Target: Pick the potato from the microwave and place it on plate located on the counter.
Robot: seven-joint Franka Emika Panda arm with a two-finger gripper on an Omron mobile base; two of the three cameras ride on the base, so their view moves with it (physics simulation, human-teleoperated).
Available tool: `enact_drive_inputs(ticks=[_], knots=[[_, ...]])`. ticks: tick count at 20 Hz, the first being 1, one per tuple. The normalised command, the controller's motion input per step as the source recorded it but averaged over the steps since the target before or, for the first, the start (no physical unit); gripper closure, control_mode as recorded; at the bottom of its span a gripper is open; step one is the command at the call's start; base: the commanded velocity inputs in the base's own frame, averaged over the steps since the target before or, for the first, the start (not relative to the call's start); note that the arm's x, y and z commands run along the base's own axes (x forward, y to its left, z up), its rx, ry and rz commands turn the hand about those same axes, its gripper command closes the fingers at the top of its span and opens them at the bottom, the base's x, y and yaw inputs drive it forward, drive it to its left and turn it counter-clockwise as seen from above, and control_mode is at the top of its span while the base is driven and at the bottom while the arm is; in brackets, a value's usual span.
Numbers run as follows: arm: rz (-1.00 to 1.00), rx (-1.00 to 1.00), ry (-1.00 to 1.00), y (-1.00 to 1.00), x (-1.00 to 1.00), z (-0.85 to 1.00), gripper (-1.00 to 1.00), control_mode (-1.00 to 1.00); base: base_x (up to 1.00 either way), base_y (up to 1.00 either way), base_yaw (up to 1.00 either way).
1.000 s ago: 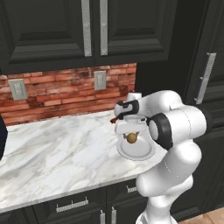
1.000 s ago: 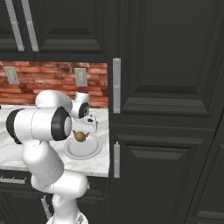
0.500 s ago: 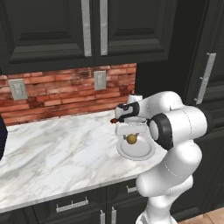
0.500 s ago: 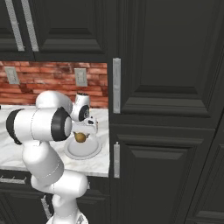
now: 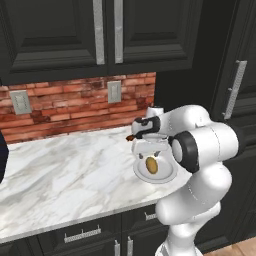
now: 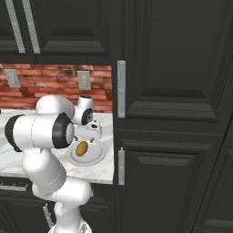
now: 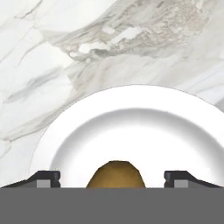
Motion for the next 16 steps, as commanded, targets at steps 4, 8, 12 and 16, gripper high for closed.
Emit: enact_drive_inputs(ticks=[4, 8, 12, 16], knots=[[0.0, 0.0, -0.14, 0.0, -0.51, 0.64, -1.0, -1.0, 0.0, 0.0, 0.0], [0.0, 0.0, -0.08, 0.0, -0.45, 0.96, -1.0, -1.0, 0.0, 0.0, 0.0], [0.0, 0.0, -0.04, 0.0, -0.48, 0.93, -1.0, -1.0, 0.0, 0.0, 0.0], [0.0, 0.0, -0.09, 0.03, -0.81, 0.75, -1.0, -1.0, 0.0, 0.0, 0.0]])
